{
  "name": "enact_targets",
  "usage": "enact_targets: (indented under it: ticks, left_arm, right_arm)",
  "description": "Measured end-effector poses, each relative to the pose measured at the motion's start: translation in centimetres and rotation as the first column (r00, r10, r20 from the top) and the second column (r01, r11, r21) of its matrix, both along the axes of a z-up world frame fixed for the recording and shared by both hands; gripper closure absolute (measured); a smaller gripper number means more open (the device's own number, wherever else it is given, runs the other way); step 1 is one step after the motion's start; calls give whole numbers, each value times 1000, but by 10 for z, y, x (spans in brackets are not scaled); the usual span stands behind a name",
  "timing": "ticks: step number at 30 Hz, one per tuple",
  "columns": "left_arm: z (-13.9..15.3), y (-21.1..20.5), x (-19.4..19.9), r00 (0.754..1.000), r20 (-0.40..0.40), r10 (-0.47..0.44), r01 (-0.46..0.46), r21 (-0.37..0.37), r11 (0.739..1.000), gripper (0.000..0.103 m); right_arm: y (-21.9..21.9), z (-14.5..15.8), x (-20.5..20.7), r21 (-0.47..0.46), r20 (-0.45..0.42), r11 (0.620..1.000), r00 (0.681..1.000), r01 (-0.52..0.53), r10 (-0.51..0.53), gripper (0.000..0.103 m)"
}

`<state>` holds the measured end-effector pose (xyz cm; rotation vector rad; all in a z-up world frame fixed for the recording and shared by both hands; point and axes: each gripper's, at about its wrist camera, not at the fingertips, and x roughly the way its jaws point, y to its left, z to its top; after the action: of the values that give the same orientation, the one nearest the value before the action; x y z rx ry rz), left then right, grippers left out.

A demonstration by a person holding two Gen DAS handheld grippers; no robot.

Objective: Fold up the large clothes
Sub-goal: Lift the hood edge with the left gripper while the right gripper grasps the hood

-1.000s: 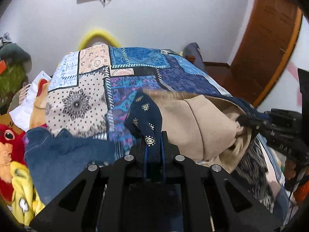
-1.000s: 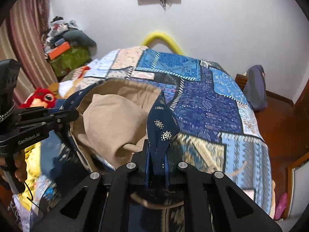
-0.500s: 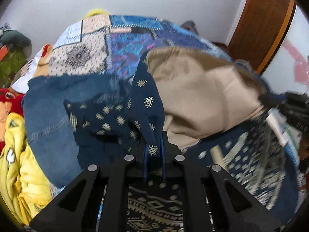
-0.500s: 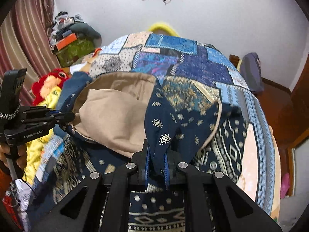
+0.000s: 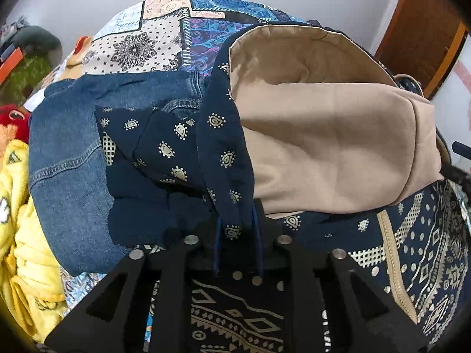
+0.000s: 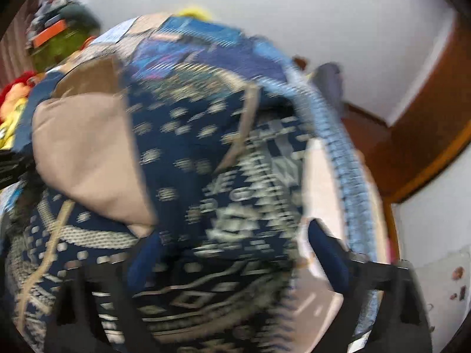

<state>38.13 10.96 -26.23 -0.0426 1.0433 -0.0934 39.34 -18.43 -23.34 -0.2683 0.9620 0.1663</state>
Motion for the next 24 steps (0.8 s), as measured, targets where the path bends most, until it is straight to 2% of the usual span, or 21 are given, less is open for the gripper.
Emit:
enact_targets:
  ticks: [2, 4, 6, 9, 13, 20, 21, 24]
  left_arm:
    - [8, 3, -3, 1000, 2, 1, -1, -7, 1000, 71]
    - [19, 7, -5, 1000, 9, -2, 2, -20, 1000, 55]
    - [33, 12, -6, 999, 34, -10, 10, -23, 1000, 47]
    - [51, 17, 0, 997, 76, -10, 9, 11, 1000, 39]
    - [67, 25, 27, 995, 104, -7, 3, 41, 999, 38]
    - [59, 17, 88, 997, 77, -26, 28, -28, 999, 38]
    - [55, 14, 96, 997, 72, -27, 29, -33, 999, 38]
    - [44, 10, 118, 998, 53, -29, 31, -46, 998, 41]
  right_arm:
    - [-7, 5, 1, 57, -35, 998, 999, -3, 5, 7]
    - [-5, 16, -1, 79, -30, 996, 999, -32, 35, 7]
    - [1, 29, -4, 95, 1, 993, 998, -70, 71, 7]
    - [17, 47, 0, 132, 33, 985, 993, -115, 112, 7]
    - [45, 56, 22, 204, 39, 965, 987, -164, 159, 7]
    - [95, 40, 77, 221, 3, 959, 983, -178, 182, 8]
    - [99, 36, 84, 223, -6, 958, 983, -179, 185, 10]
    - [111, 24, 105, 238, -48, 953, 978, -187, 204, 28]
